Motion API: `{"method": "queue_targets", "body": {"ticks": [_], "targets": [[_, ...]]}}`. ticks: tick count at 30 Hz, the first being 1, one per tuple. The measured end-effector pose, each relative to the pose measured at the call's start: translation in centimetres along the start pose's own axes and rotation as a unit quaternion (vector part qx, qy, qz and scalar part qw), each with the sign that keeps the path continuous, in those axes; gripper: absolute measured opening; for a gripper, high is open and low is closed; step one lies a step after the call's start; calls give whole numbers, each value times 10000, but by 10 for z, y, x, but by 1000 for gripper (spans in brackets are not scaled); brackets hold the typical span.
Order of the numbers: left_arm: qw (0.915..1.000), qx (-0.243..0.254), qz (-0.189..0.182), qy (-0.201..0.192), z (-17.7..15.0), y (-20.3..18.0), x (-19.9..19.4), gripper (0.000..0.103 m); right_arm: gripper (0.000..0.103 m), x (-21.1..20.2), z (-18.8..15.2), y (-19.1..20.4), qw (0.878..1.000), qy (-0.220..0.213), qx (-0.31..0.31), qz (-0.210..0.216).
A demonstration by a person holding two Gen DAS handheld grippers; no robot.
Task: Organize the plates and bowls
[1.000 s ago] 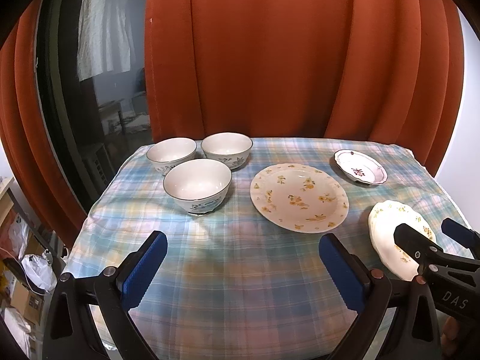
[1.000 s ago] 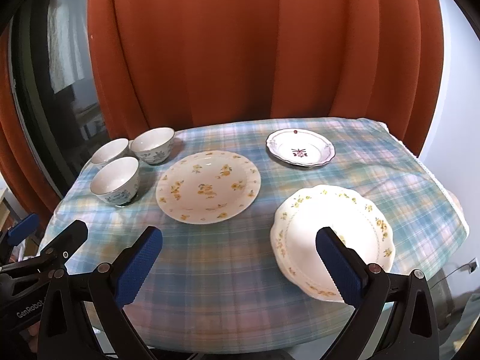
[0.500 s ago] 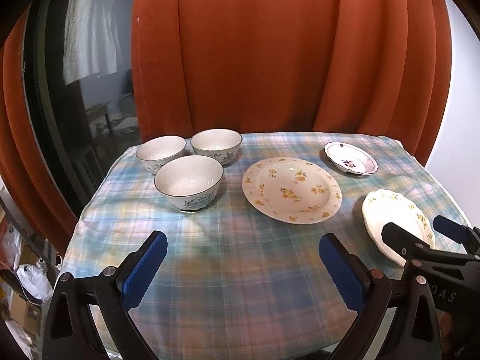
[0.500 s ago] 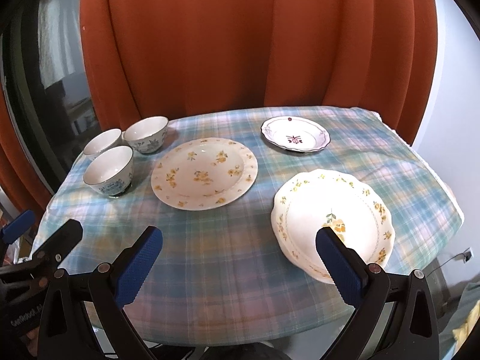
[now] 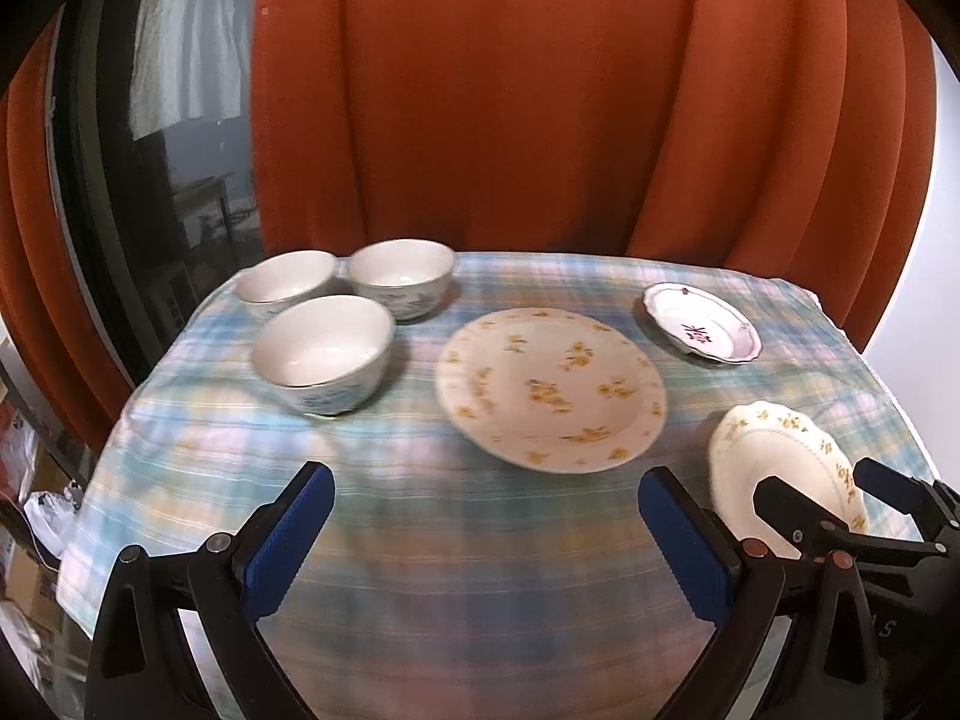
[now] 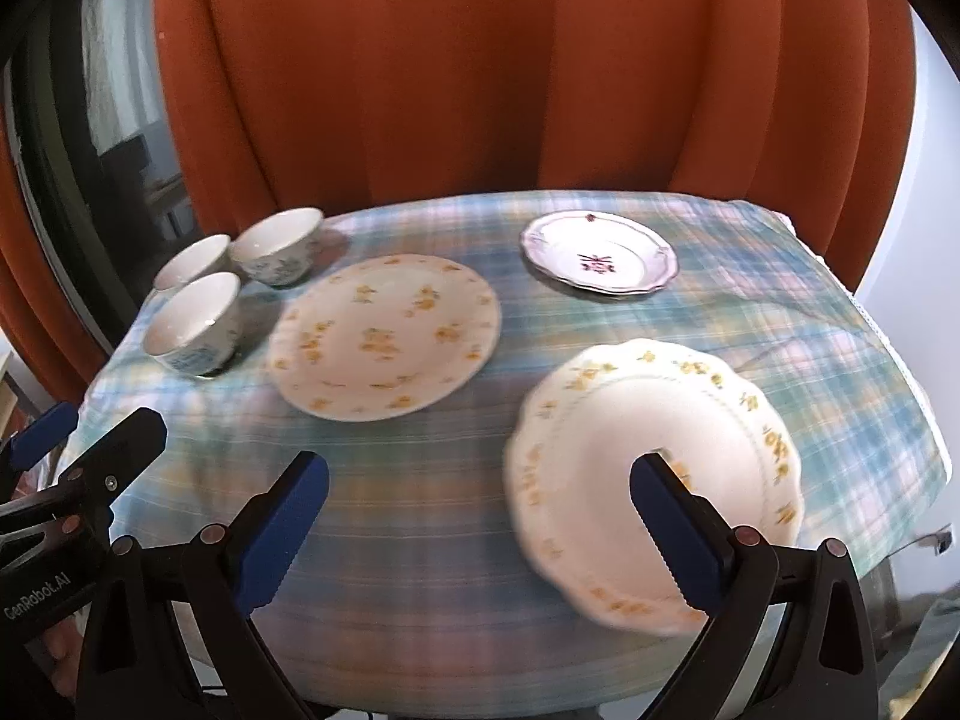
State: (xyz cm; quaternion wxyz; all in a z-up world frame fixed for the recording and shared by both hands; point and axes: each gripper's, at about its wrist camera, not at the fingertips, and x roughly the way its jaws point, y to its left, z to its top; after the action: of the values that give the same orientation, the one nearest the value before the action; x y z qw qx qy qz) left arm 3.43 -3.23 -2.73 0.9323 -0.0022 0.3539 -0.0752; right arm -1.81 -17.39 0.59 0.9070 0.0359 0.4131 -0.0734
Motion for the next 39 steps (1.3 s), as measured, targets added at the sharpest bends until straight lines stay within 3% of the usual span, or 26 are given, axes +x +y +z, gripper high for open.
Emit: {"method": "queue_targets", "body": {"ticks": [11,22,29,32,35,39], "targets": [[9991,-180,87,379,8,-101,47,102,101,33,29,-105,9995,263,-149,-18],[9912,-350,253,1249,-11,-171,104,92,90,89,28,-180,9947,973,-259,225],[9819,-457,388,1795,-28,-186,122,78,87,114,16,-195,9885,1391,-408,429],[9783,-405,360,1998,-35,-192,128,70,79,123,11,-196,9848,1572,-438,600],[9766,-334,441,2079,-39,-194,128,68,70,130,6,-196,9816,1717,-426,719],[9741,-217,459,2201,-41,-195,130,68,69,134,4,-194,9806,1769,-446,713]]}}
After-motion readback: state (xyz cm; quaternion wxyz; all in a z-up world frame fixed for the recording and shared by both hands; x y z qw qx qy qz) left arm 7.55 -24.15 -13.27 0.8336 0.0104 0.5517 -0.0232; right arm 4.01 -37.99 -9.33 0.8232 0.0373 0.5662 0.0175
